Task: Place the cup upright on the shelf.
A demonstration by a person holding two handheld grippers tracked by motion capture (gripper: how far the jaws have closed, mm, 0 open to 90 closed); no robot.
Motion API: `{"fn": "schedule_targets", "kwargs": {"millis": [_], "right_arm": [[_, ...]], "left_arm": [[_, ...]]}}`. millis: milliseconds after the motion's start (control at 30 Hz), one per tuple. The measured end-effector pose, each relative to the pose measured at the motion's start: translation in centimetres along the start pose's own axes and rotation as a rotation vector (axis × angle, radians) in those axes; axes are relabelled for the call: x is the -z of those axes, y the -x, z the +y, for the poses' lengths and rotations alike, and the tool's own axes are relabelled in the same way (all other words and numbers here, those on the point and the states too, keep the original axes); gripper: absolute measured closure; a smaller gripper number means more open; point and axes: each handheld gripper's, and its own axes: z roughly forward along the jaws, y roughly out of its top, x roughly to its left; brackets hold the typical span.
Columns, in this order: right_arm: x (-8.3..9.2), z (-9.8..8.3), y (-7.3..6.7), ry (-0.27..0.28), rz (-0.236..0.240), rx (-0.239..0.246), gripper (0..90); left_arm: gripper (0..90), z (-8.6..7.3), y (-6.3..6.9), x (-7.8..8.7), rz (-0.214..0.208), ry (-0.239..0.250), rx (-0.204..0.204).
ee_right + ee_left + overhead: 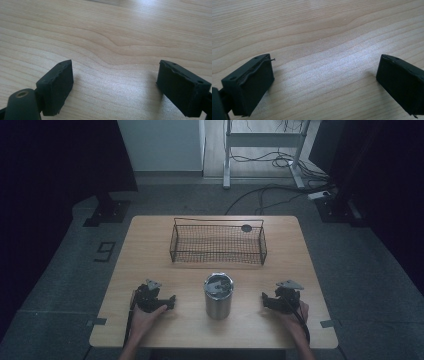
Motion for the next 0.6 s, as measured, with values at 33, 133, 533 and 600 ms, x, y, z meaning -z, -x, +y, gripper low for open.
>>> {"fn": "schedule_targets", "kwargs": {"millis": [33, 133, 533, 600], "right_arm": [[0.0, 0.0, 0.0, 0.0, 0.0, 0.0, 13.5], [0.1, 0.1, 0.0, 0.0, -0.008, -0.004, 14.7], [1.7, 0.3, 0.3, 0.104, 0.065, -0.062, 15.7], [2.2, 0.4, 0.2, 0.121, 0.086, -0.066, 15.2]], "left_arm": [[1.1, 0.0, 0.0, 0.0, 0.0, 0.0, 0.0], [1.3, 0.0, 0.0, 0.0, 0.0, 0.0, -0.001], [6.9, -0.1, 0.1, 0.2, -0.004, 0.017, -0.008], [10.1, -0.3, 0.1, 0.4, 0.001, 0.023, 0.002]]}}
